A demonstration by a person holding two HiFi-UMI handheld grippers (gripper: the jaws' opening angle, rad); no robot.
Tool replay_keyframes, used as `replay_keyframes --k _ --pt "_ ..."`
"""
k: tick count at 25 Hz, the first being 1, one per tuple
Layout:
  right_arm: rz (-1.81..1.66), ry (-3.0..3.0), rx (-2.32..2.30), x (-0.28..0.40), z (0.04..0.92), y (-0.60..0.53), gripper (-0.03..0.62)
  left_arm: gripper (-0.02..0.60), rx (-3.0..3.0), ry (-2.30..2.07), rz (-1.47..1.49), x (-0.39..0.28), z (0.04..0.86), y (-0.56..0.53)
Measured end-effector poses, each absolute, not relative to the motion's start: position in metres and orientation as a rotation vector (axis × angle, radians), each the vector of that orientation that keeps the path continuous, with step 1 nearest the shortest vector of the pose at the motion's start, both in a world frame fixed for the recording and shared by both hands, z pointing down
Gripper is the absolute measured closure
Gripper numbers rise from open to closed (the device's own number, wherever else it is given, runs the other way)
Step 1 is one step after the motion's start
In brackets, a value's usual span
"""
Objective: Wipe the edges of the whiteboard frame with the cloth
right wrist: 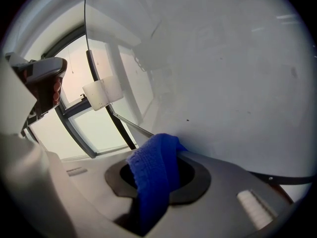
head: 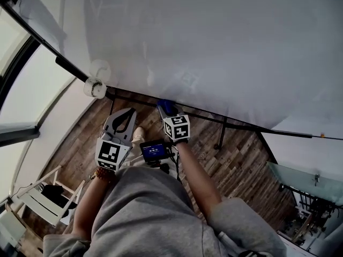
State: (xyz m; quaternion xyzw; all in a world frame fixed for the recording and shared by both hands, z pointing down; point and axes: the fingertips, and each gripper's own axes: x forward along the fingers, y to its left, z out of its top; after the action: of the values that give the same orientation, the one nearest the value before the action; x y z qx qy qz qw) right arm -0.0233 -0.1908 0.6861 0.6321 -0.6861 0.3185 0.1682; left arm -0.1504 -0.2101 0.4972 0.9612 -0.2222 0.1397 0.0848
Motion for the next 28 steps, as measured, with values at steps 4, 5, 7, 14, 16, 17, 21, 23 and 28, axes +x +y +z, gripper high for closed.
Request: replay_keyframes --k 4,5,7,14,16,17,21,23,28 --pt "0.906 -1.97 1.766 -0.034 0.687 -0.2 0.488 0.566 2.862 -0.714 0.394 -0.161 0.496 -0.218" --pt "0.911 -1.968 1.769 -0.036 0.687 -0.201 0.488 0.566 2.858 -0.726 0.394 -0.165 0.496 -0.22" --pt "0.916 -1.966 1.769 -0.038 0.688 -0.202 0.488 0.566 2.848 -0.748 0.395 -0.171 0.496 -0.223" --pt "0.934 -2.002 1.729 -0.058 0.689 -0.218 0.488 0.566 2.823 -0.801 0.399 -0.185 0.501 -0.229" --pt "0.925 -2.026 1.695 -0.065 0.689 -0.224 0.488 0.566 2.813 -0.814 0.407 -0.19 0.505 -0.23" --pt "0.918 -2.038 1.675 -0.07 0.689 -0.228 0.488 0.566 2.806 -0.824 0.416 -0.194 0.508 -0.23" --pt "0.914 -2.072 1.626 -0.085 0.692 -0.24 0.49 0.566 2.783 -0.889 0.41 -0.208 0.509 -0.239" --pt "0.923 -2.072 1.633 -0.087 0.692 -0.242 0.49 0.566 2.774 -0.926 0.395 -0.215 0.504 -0.245" --pt "0.925 -2.088 1.612 -0.097 0.692 -0.249 0.491 0.566 2.742 -0.982 0.42 -0.232 0.508 -0.25"
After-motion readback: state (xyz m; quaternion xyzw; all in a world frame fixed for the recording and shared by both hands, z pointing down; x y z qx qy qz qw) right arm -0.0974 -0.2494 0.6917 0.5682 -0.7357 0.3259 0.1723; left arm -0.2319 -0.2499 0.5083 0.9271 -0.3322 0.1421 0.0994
